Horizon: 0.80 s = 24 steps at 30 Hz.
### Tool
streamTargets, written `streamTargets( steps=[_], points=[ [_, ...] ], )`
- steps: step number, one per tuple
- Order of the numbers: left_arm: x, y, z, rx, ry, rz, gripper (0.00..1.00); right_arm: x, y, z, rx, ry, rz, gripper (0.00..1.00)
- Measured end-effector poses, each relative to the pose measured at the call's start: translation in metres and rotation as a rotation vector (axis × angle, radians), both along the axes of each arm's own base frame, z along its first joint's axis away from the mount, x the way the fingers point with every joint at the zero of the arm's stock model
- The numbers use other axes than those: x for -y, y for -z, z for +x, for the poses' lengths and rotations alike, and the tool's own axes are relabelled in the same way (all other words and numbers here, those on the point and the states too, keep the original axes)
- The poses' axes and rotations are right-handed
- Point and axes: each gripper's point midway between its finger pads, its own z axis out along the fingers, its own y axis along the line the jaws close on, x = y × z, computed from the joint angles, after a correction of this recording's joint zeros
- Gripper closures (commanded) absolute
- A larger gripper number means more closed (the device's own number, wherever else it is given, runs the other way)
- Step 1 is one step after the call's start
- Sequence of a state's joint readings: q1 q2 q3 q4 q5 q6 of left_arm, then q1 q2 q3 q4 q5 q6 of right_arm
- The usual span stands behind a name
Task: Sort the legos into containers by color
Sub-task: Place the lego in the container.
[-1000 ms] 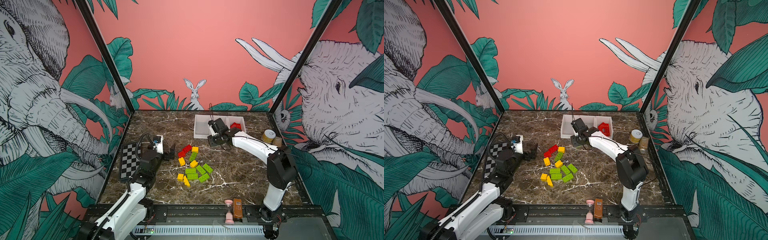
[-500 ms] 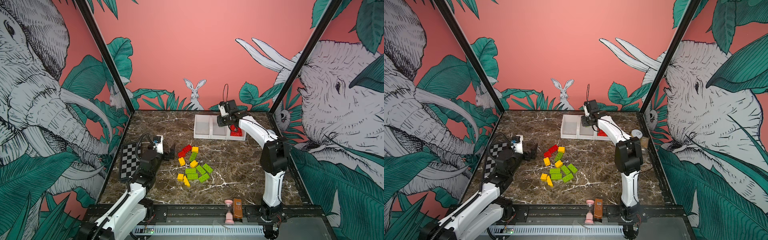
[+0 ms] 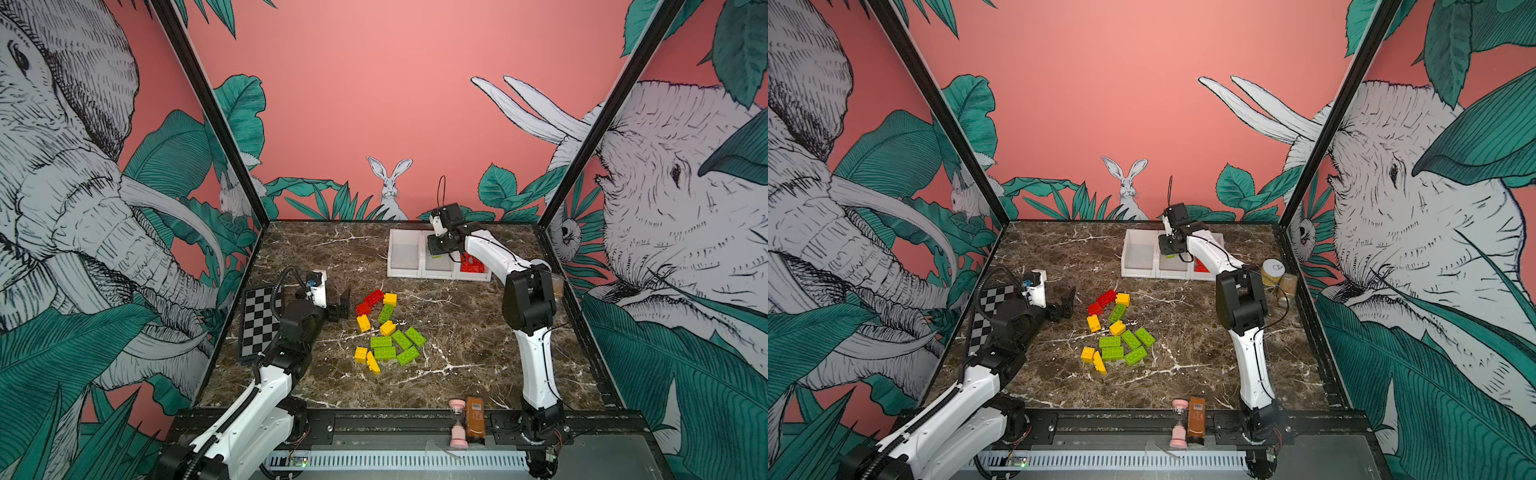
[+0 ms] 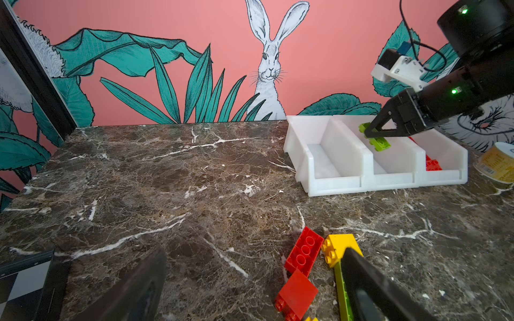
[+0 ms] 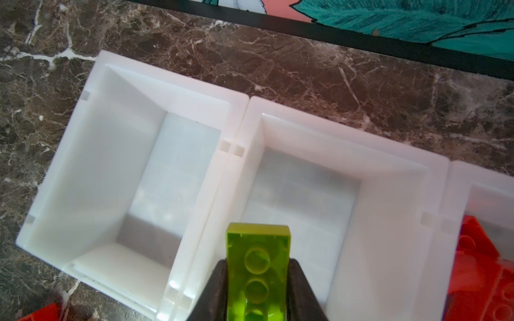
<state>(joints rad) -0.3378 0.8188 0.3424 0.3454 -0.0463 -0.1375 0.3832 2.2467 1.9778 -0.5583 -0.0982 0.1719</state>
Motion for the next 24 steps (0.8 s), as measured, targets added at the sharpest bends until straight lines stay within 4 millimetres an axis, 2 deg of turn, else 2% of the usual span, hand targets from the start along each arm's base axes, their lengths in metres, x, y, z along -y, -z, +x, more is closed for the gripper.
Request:
streamTargets(
  steps=[3,10,16,20,24],
  points=[
    [0.0,0.0,0.0,0.0,0.0,0.0,0.02,0.0,0.004,0.001,-0.006,0.0,-0.003,0.69],
    [0.0,0.0,0.0,0.0,0.0,0.0,0.02,0.0,0.014,0.002,-0.024,0.0,-0.014,0.48],
    [0.0,0.001,0.0,-0.002,0.0,0.001,0.01,0.004,0.011,-0.007,-0.031,-0.016,-0.031,0.46],
    [0.0,0.001,0.0,-0.003,0.0,0.001,0.01,0.012,0.0,-0.048,-0.065,-0.046,-0.032,0.46],
    [0.0,0.002,0.001,-0.006,0.0,0.002,0.02,0.002,-0.035,-0.118,-0.035,-0.133,-0.024,0.46]
  ],
)
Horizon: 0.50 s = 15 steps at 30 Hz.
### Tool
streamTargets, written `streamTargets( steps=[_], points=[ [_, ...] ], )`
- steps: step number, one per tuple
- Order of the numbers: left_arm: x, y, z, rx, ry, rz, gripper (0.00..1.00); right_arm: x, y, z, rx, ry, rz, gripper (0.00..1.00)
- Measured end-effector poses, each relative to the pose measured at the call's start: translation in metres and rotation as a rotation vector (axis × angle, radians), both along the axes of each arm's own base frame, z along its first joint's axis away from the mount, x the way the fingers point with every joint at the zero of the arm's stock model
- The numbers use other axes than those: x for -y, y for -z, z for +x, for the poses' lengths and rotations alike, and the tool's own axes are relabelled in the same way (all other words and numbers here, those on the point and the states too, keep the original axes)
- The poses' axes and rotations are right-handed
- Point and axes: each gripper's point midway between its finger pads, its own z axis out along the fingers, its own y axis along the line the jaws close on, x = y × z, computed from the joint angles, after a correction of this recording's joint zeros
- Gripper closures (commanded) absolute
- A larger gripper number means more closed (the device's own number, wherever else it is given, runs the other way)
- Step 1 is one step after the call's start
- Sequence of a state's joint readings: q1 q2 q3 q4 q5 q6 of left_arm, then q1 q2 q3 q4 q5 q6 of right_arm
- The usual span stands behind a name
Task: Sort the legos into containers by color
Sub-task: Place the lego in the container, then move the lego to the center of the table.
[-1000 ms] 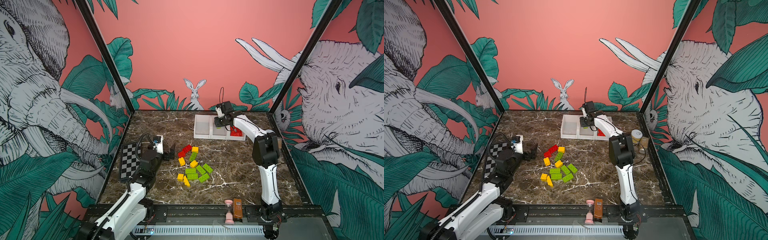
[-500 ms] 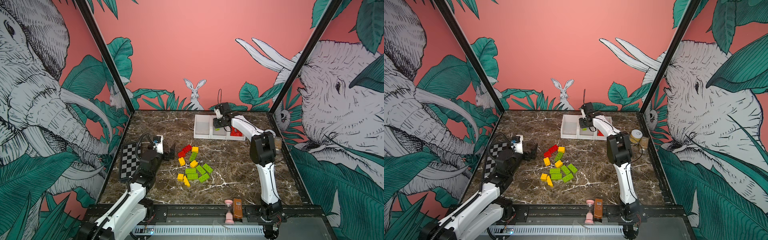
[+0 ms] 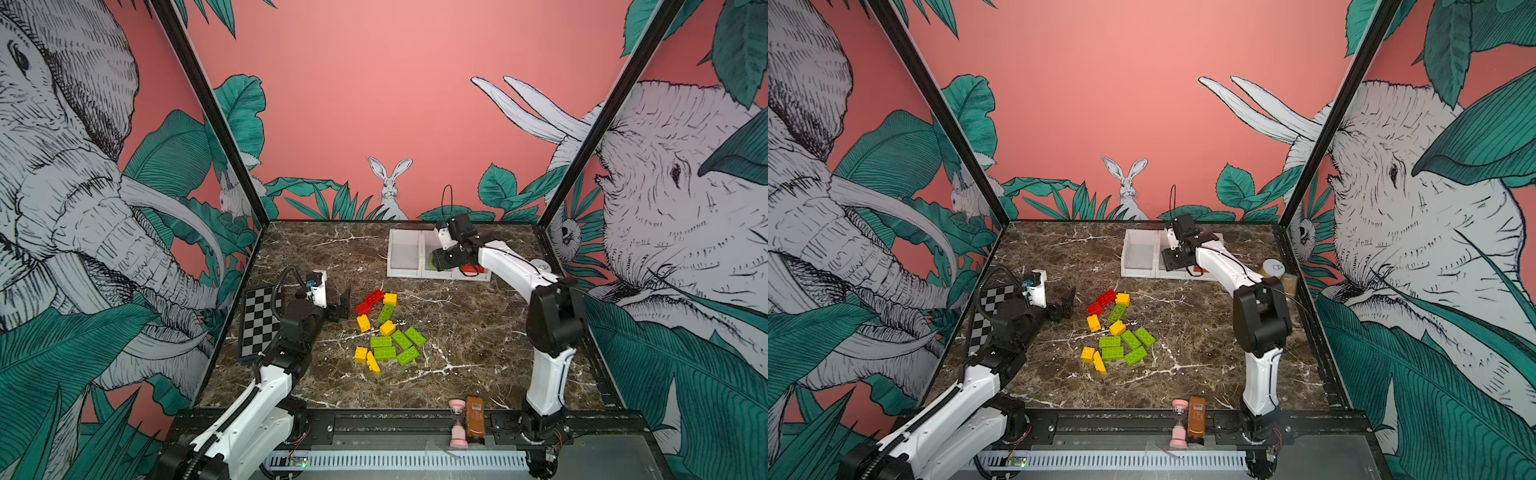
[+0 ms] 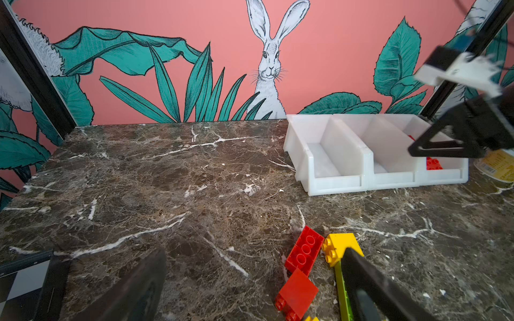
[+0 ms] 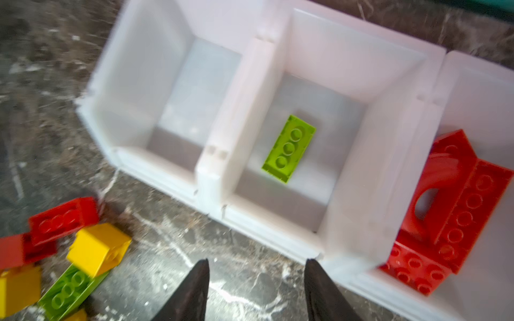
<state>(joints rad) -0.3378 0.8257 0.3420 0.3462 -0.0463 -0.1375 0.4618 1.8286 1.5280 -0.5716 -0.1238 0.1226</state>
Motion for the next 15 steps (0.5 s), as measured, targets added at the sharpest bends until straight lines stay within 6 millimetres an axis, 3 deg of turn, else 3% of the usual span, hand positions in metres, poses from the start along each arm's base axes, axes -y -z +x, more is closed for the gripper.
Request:
streamTargets(
  steps=[3,7,10,15],
  points=[
    [0.0,0.002,0.001,-0.005,-0.001,0.002,0.02,-0.025,-0.014,-0.056,0.02,-0.111,0.014,0.45],
    [-0.001,0.002,0.0,-0.005,-0.003,0.005,0.02,-0.047,0.01,-0.127,-0.048,-0.248,0.0,0.45],
    [-0.001,0.0,0.0,0.003,-0.006,0.004,0.01,-0.043,0.038,-0.157,-0.122,-0.282,-0.042,0.45],
    [-0.002,-0.001,-0.001,0.005,-0.006,0.004,0.02,-0.039,0.057,-0.169,-0.162,-0.288,-0.066,0.45]
  ],
)
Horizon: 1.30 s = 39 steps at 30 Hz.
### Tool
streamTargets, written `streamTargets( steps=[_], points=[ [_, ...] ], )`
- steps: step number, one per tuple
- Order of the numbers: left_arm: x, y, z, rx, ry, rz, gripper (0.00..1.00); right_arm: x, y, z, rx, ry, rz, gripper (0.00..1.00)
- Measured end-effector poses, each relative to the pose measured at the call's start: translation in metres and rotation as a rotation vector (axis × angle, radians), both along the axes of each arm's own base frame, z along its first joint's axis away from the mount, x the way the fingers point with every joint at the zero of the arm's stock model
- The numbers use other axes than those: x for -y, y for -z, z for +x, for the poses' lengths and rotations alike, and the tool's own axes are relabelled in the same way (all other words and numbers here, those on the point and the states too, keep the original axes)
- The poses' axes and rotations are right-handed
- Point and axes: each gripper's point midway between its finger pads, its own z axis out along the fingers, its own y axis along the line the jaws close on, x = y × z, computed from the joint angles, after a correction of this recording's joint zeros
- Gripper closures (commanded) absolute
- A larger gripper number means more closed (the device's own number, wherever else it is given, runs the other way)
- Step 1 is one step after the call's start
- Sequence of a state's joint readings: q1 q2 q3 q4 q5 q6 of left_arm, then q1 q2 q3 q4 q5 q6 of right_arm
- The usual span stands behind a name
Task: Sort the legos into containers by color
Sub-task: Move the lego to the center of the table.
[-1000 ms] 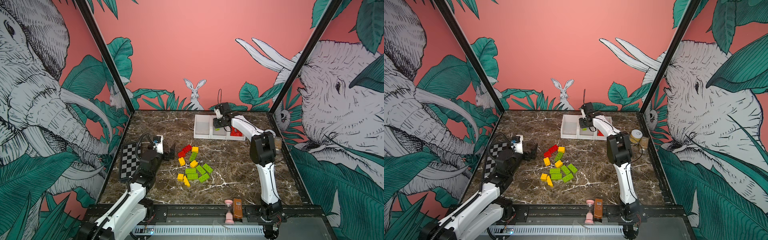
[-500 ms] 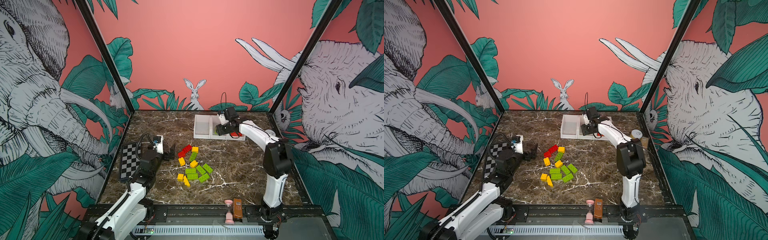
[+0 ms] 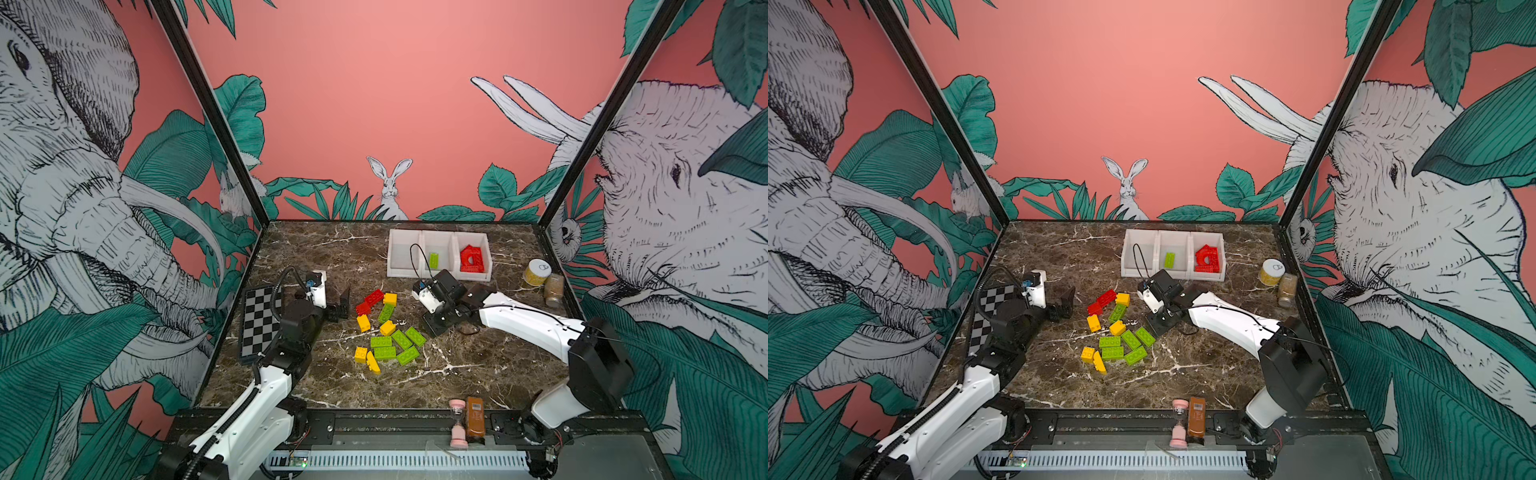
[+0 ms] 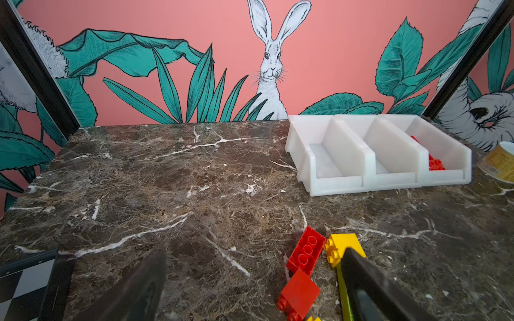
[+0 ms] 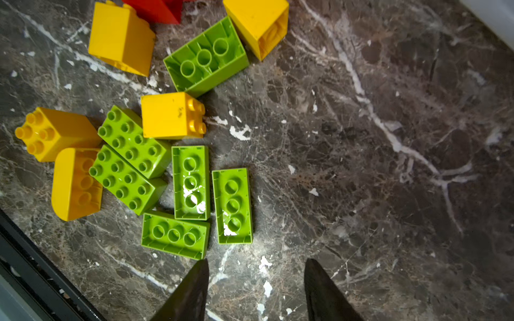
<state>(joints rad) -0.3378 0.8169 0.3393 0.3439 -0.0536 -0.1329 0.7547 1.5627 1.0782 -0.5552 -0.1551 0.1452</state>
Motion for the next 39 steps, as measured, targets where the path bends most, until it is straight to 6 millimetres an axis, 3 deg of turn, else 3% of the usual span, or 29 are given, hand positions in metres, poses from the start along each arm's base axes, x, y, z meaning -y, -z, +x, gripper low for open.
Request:
streamTargets(
  steps=[4,11,19,26,33,39],
  points=[
    [0.0,0.003,0.001,-0.011,0.0,0.003,0.01,-0.009,0.005,0.005,0.008,-0.007,0.019,0.45],
    [0.0,0.006,0.002,-0.017,-0.003,0.01,0.02,-0.019,0.039,0.005,-0.043,-0.043,-0.024,0.48],
    [-0.001,0.006,0.002,-0.016,-0.008,0.013,0.01,-0.029,0.049,0.006,-0.044,-0.078,-0.047,0.49],
    [-0.001,0.006,0.002,-0.016,-0.01,0.015,0.01,-0.019,0.064,0.008,-0.044,-0.063,-0.118,0.51],
    [-0.001,0.006,0.002,-0.016,-0.01,0.015,0.02,-0.012,0.065,0.014,-0.037,-0.033,-0.135,0.53],
    [-0.001,0.006,0.002,-0.016,-0.01,0.015,0.02,0.02,0.063,0.038,-0.034,0.095,-0.167,0.5]
  ],
)
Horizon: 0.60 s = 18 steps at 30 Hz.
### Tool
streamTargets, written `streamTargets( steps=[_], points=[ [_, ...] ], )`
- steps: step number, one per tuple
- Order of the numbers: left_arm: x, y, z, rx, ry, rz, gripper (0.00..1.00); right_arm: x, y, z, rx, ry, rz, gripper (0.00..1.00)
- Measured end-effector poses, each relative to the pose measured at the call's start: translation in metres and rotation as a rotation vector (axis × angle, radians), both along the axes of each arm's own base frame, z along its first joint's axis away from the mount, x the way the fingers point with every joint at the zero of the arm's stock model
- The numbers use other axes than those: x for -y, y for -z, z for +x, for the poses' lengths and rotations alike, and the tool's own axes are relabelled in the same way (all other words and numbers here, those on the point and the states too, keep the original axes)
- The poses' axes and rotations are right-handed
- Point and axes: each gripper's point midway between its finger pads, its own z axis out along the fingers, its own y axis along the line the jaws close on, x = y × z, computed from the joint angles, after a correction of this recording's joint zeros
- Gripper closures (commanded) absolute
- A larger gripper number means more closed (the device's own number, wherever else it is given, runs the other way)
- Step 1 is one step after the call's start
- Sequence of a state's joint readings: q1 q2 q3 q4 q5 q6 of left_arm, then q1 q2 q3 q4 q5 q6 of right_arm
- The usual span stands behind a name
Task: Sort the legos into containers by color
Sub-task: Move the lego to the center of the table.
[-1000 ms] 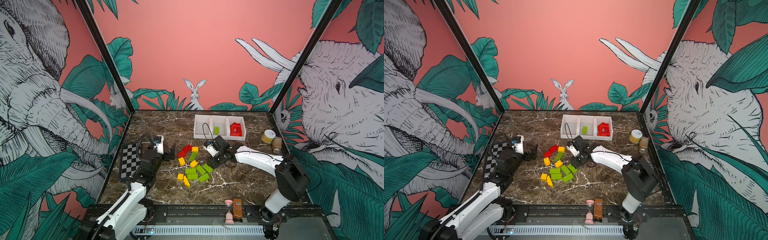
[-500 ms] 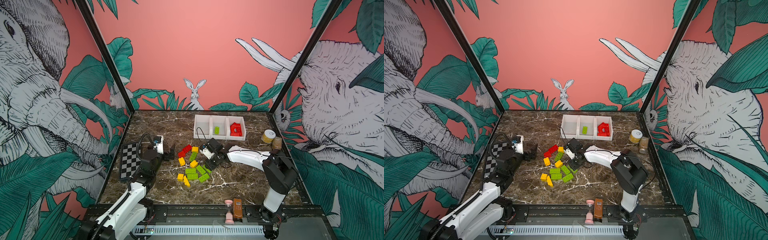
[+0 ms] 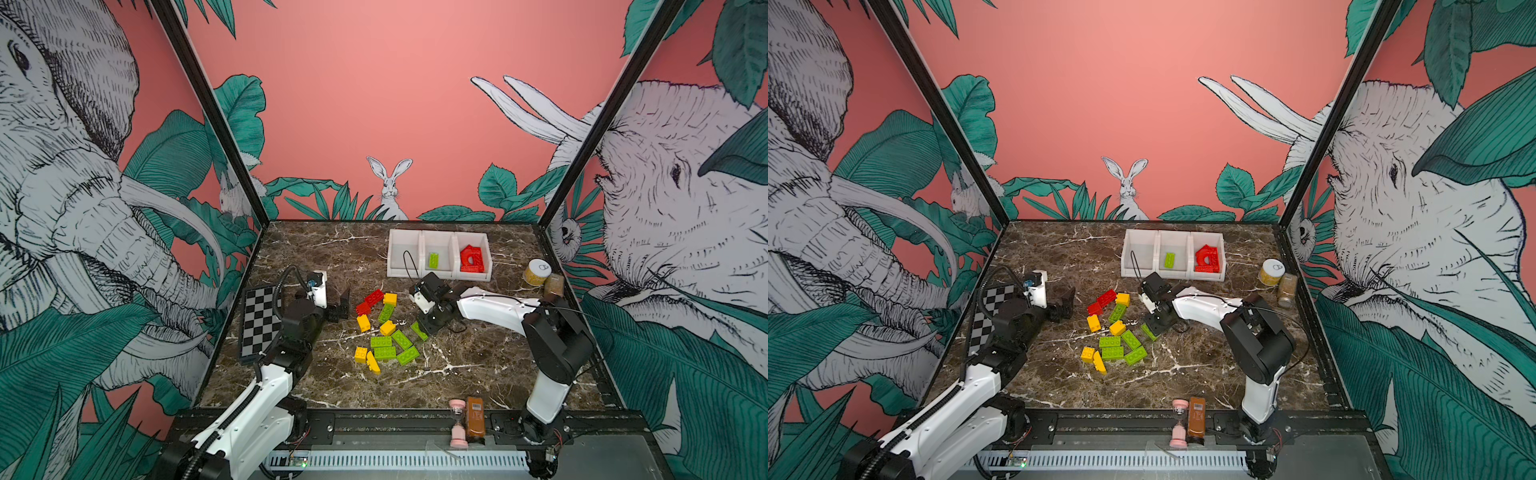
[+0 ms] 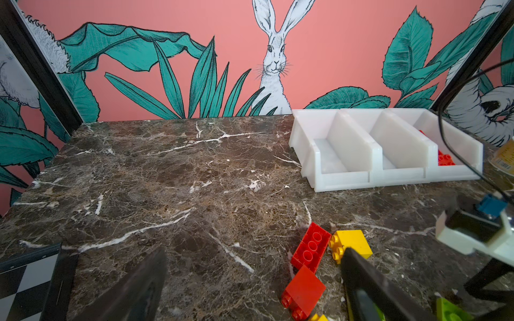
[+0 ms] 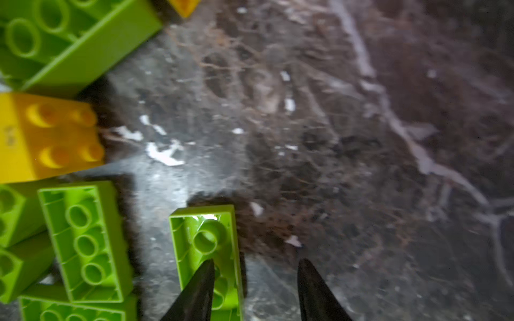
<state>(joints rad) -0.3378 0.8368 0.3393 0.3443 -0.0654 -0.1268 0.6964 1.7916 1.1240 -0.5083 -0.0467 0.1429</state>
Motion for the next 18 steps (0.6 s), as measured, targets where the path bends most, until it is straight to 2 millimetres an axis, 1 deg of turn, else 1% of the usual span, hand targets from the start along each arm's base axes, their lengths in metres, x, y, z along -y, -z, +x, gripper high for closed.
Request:
streamTargets(
  steps=[3,8,10,15,18],
  points=[
    [0.0,0.0,0.0,0.0,0.0,0.0,0.01,0.012,-0.006,0.005,0.008,0.038,-0.01,0.49],
    [0.0,0.0,0.0,0.0,0.0,0.0,0.01,0.009,-0.025,0.004,0.04,0.035,0.021,0.46],
    [0.0,0.0,0.0,0.0,0.0,0.0,0.01,0.007,-0.029,0.004,0.049,0.031,0.029,0.45],
    [0.0,0.0,0.0,0.0,0.0,0.0,0.02,0.003,-0.025,0.0,0.039,0.018,0.026,0.44],
    [0.0,0.0,0.0,0.0,0.0,0.0,0.01,-0.001,-0.018,-0.004,0.024,0.004,0.015,0.45]
  ],
)
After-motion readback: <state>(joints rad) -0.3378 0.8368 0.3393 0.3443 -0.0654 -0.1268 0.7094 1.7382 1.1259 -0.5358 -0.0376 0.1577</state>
